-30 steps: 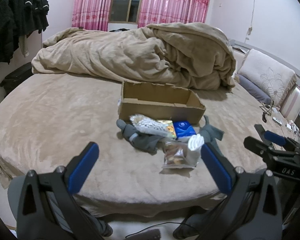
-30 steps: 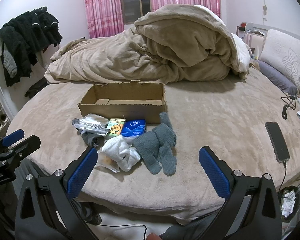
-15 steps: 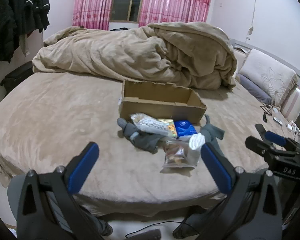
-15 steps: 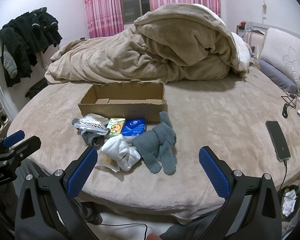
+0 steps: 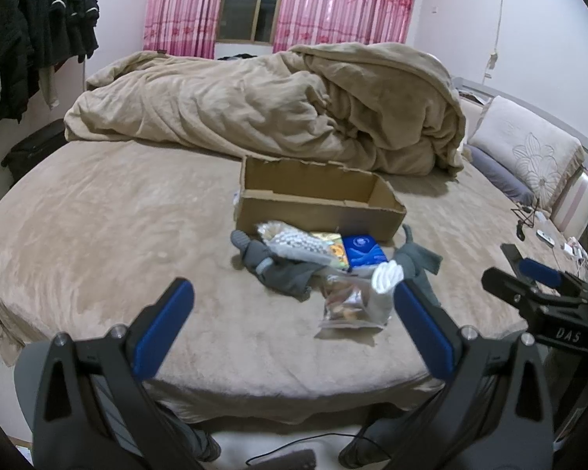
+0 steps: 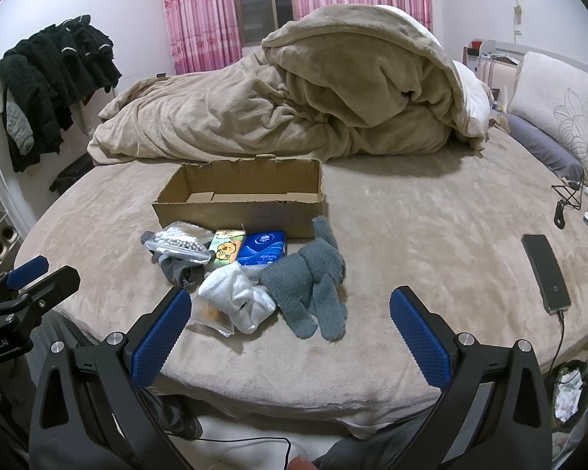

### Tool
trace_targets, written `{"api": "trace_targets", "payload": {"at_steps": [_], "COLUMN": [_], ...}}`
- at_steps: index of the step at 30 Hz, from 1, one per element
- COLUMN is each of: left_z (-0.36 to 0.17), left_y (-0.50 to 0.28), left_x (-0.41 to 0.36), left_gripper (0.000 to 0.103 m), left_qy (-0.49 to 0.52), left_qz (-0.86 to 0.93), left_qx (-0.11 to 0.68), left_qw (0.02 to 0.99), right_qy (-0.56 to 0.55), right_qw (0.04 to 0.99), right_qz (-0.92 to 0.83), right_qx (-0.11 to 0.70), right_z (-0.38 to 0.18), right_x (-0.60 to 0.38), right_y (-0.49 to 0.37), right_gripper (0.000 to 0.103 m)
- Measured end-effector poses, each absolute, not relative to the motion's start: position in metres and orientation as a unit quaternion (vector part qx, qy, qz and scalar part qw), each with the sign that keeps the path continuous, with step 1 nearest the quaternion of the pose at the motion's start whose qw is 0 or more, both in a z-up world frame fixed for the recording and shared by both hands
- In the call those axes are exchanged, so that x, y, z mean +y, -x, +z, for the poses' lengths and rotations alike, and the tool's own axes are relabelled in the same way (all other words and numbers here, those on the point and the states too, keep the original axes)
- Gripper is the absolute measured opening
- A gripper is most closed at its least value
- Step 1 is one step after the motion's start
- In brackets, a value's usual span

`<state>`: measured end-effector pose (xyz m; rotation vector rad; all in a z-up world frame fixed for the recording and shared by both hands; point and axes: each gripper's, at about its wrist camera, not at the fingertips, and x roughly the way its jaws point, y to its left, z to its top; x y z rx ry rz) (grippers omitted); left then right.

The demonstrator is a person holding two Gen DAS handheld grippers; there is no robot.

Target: Organize objects

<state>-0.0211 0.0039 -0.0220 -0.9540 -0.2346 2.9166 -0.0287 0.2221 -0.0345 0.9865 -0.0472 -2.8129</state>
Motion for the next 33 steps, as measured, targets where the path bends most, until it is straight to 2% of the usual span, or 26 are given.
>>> {"api": "trace_targets", "payload": {"at_steps": [20, 33], "left_z": [-0.028, -0.061], "left_y": [0.026, 0.055], "left_x": [0.007, 0.030], "left_gripper": [0.102, 0.102], "left_qy": [0.312, 0.352], "left_qz": [0.946, 0.929], "left_qx": [-0.074, -0.086], "left_qw": [0.035, 0.075], "right_qy": [-0.333, -0.341], "right_qw": [0.079, 0.063], "right_qz": [-0.939, -0.938], "right_qx": [-0.019, -0.015], "right_z": [-0.040, -0.055], "right_x": [0.226, 0.243], "right_y": [0.031, 0.060], "right_gripper": [0.103, 0.103]}}
